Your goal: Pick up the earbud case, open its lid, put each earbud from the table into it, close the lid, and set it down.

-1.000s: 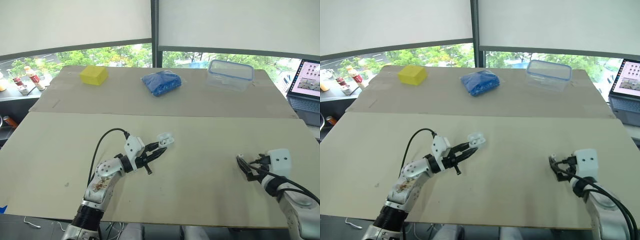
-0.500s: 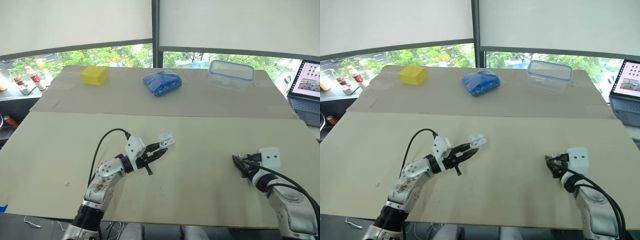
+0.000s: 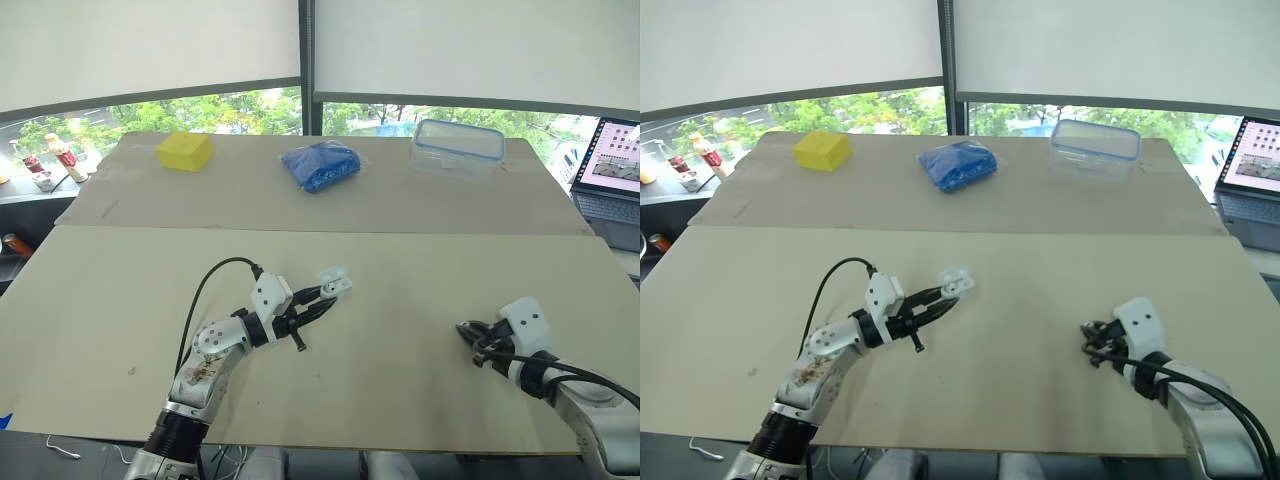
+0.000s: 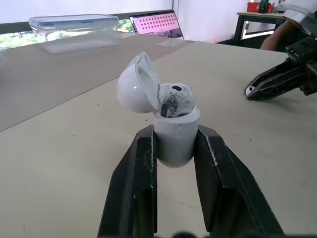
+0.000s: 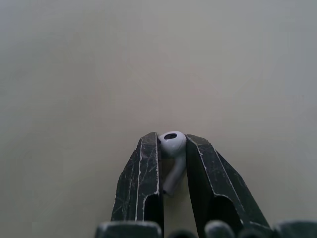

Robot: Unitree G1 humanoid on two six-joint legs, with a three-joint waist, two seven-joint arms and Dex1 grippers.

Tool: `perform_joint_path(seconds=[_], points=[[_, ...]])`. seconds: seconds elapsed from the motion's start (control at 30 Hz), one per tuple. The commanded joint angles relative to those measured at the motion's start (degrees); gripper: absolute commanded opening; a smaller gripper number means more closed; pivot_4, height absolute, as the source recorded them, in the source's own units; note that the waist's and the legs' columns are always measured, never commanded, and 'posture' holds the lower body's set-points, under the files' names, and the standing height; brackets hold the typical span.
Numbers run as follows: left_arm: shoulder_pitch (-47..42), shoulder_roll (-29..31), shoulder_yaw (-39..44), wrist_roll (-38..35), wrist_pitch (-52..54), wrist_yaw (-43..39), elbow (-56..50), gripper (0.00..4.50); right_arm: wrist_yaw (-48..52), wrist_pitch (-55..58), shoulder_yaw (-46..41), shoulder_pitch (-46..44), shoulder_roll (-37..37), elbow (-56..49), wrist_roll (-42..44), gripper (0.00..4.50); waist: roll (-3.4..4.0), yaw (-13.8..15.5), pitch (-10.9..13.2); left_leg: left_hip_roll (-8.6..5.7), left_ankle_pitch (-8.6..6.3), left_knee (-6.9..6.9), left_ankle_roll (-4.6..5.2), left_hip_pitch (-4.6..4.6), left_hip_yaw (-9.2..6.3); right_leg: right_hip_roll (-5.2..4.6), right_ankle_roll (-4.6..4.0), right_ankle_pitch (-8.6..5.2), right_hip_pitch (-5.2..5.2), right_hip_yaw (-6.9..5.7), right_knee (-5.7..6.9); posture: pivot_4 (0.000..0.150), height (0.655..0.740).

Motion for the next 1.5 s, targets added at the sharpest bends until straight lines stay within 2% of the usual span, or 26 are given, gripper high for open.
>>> perform_joint_path(seconds=[0.03, 0.2, 0.5, 0.73, 0.93, 1.5], points=[[1.4, 0.6, -0.2, -0.3, -0.2, -0.2, -3.9, 0.56, 10.5, -8.1, 0.5, 0.8, -7.5, -2.7, -1.1, 0.31, 0.01, 0.1, 0.0, -0.01, 0.0, 0.0, 0.0, 0.0, 0.01, -0.01, 0.0, 0.0, 0.0, 0.0, -0.01, 0.15, 0.6909], [4.3, 1.5, -0.5, -0.4, 0.9, 0.3, -7.5, 0.56, 25.9, -20.4, 0.5, 3.7, -17.8, 0.8, -2.0, 0.31, -0.04, 0.3, 0.0, -0.01, 0.0, 0.01, 0.0, 0.0, 0.01, -0.02, 0.01, 0.0, 0.04, -0.02, -0.07, 0.15, 0.6909], [9.4, 3.2, -0.8, -1.1, 4.3, 1.4, -14.5, 0.56, 41.5, -31.1, -0.5, 4.6, -25.7, 9.2, -0.7, 0.31, -0.08, 0.3, 0.1, 0.01, -0.01, 0.04, 0.01, 0.21, 0.01, -0.02, 0.02, 0.0, 0.28, -0.02, -0.09, 0.15, 0.6909], [11.4, 4.1, -0.7, -1.6, 6.3, 2.3, -17.5, 0.56, 44.9, -36.0, -1.1, 8.6, -26.6, 11.6, -2.9, 0.31, -0.1, 0.4, 0.1, 0.01, -0.06, 0.04, 0.08, 0.59, 0.03, -0.04, 0.06, -0.03, 0.73, -0.03, -0.24, 0.15, 0.6909], [11.3, 4.2, -1.1, -1.8, 6.9, 2.5, -17.8, 0.56, 44.3, -36.8, -0.6, 8.4, -26.7, 13.2, -4.5, 0.31, -0.1, 0.3, 0.1, 0.02, -0.06, 0.03, 0.08, 0.7, 0.03, -0.02, 0.05, -0.03, 0.78, -0.02, -0.19, 0.15, 0.6909], [10.8, 4.0, -1.7, -1.8, 7.1, 2.6, -17.4, 0.56, 46.8, -40.3, 9.3, -3.7, -26.3, 19.7, -8.9, 0.31, -0.1, 0.4, 0.1, 0.01, -0.06, 0.03, 0.08, 0.7, 0.04, -0.04, 0.05, -0.03, 0.79, -0.02, -0.21, 0.15, 0.6909]])
